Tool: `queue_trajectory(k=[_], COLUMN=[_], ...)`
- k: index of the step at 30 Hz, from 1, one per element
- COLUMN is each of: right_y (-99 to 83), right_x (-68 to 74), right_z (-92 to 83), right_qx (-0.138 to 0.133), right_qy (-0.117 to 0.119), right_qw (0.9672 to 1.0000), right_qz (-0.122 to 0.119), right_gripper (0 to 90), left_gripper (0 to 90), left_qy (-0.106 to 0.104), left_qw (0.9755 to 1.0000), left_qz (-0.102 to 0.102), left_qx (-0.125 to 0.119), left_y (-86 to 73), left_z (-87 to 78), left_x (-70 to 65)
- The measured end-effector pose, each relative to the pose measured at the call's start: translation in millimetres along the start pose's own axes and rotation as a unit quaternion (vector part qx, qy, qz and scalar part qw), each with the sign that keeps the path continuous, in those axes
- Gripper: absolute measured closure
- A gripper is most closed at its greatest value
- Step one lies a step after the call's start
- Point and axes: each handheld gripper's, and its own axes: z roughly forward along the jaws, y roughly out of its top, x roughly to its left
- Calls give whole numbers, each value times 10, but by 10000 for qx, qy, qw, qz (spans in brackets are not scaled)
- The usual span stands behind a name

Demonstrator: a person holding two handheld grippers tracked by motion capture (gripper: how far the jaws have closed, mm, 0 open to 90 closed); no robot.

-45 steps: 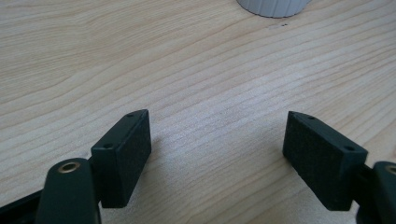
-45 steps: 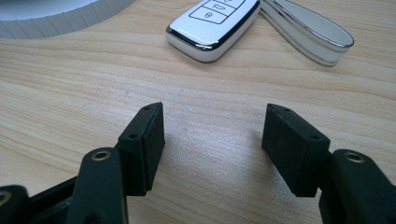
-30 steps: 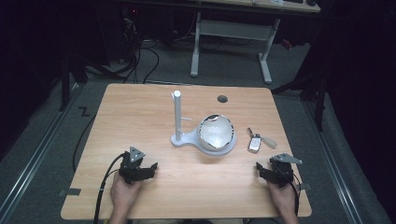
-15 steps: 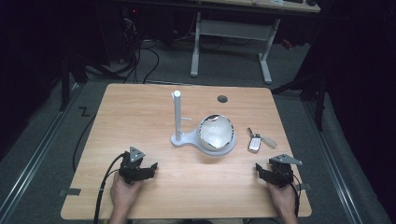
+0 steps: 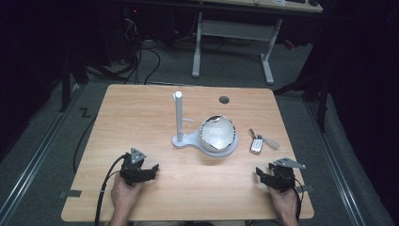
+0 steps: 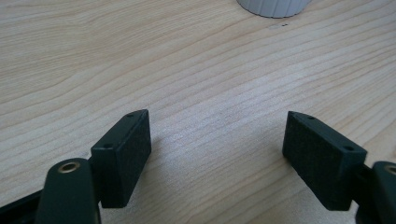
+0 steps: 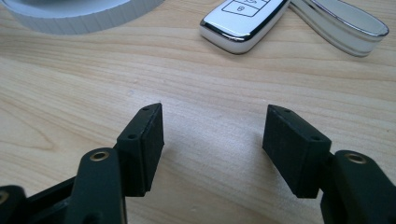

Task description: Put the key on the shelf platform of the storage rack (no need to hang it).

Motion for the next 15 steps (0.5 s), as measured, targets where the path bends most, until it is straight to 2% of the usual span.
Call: queue_trajectory(k=[6,15], right_y=[8,132], right_x=[92,191], right_z=[-84,-152], right_qx=[-131,-350], right_qy=[41,118], right_qw=[9999,9991], right_qz=[-23,-209], right_gripper=[386,384], left_gripper=[240,240], left_qy=[0,-1], left_qw=[10000,10000], left_qz=[1,3], left_qx=[0,-1], left_y=[0,0], left_z=[0,0], left_x=[0,0])
